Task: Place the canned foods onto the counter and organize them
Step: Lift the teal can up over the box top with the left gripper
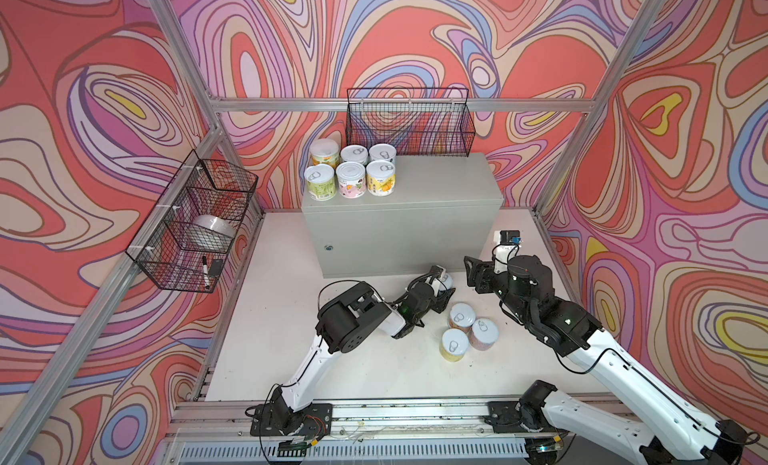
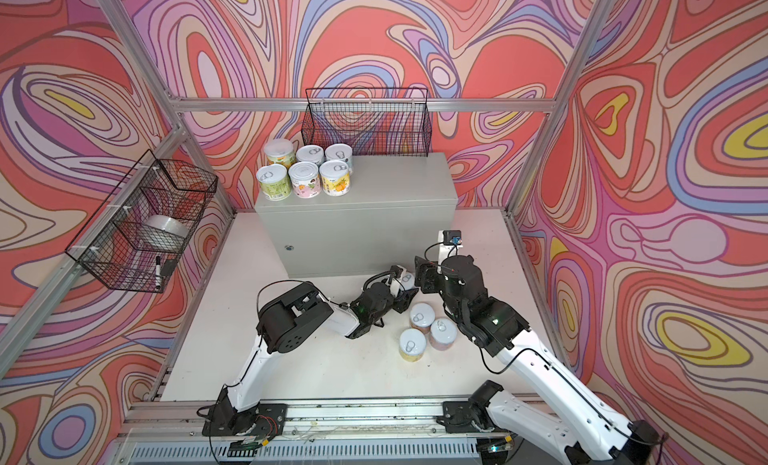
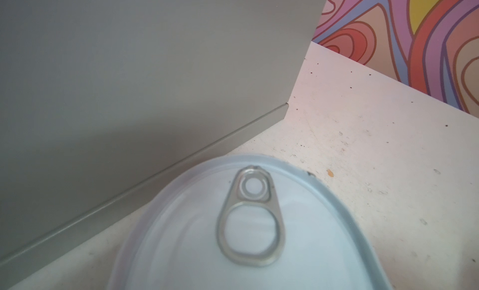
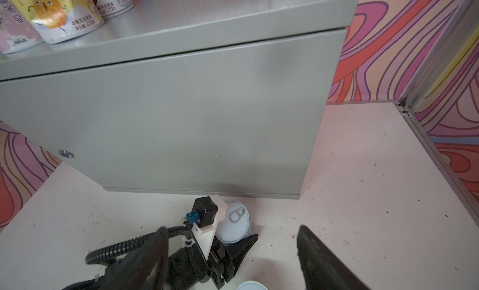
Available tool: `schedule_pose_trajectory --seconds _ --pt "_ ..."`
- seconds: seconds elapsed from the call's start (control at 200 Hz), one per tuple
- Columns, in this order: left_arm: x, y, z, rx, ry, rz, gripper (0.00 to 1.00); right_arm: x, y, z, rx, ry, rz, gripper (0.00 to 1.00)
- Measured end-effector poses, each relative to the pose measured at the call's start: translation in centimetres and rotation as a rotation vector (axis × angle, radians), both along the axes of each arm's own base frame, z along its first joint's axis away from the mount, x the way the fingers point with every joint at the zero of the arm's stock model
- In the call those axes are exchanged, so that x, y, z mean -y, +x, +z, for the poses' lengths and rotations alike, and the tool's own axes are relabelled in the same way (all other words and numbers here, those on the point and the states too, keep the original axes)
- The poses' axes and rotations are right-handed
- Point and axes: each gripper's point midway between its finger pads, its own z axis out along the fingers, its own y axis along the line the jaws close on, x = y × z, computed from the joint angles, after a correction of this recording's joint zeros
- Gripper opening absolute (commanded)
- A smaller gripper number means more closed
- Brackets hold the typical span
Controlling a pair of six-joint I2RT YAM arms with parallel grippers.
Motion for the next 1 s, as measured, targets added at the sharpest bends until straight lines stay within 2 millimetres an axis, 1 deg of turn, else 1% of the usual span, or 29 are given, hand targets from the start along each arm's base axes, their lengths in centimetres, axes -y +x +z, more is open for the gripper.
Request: schedule_pose_trajectory --seconds 0.06,0.105,0.165,0.34,0.501,0.641,0.736,0.836,0.901,0.971,1.001 --pt "0.0 -0.1 0.0 -0.001 0.001 -0.003 0.24 -0.1 0.1 -0.2 -0.005 -0.002 0.0 0.8" --pt "0.0 -0.1 0.0 -0.001 0.002 -0.004 0.12 -0.1 0.1 -0.3 -0.008 -0.004 0.0 0.8" --pt "0.0 -0.1 -0.1 -0.001 0.004 -0.008 0.0 -0.2 0.2 -0.5 -0.014 -0.004 0.0 0.8" --pt "-0.7 -1.0 -0.1 -0.005 0.016 -0.026 0.0 -0.6 0.5 -1.0 -0.031 0.0 0.005 0.8" --pt "-1.1 -2.8 0.2 -0.074 0.084 -0.093 0.0 -0.8 0.7 -1.5 -0.045 0.003 0.005 0.8" --pt "-2.9 -4.8 1.4 -0.116 0.134 -0.117 0.0 -1.0 1.0 -1.8 -0.051 0.006 0.005 0.8" --pt "-4.2 -5.4 3.0 -0.119 0.168 -0.109 0.0 -1.1 1.0 -1.6 -0.046 0.009 0.005 0.8" --pt "-5.4 -5.7 5.9 -0.108 0.197 -0.088 0.0 -1.1 1.0 -0.7 -0.028 0.021 0.005 0.8" --pt "-6.1 -5.9 8.2 -0.107 0.219 -0.075 0.0 -1.0 1.0 0.2 -0.012 0.029 0.006 0.8" --pt "-6.7 -6.0 11.4 -0.094 0.222 -0.058 0.0 -0.9 1.0 1.4 0.01 0.042 0.003 0.8" --pt "-7.0 -6.0 13.1 -0.084 0.217 -0.048 0.0 -0.8 0.9 2.1 0.023 0.047 0.001 0.8"
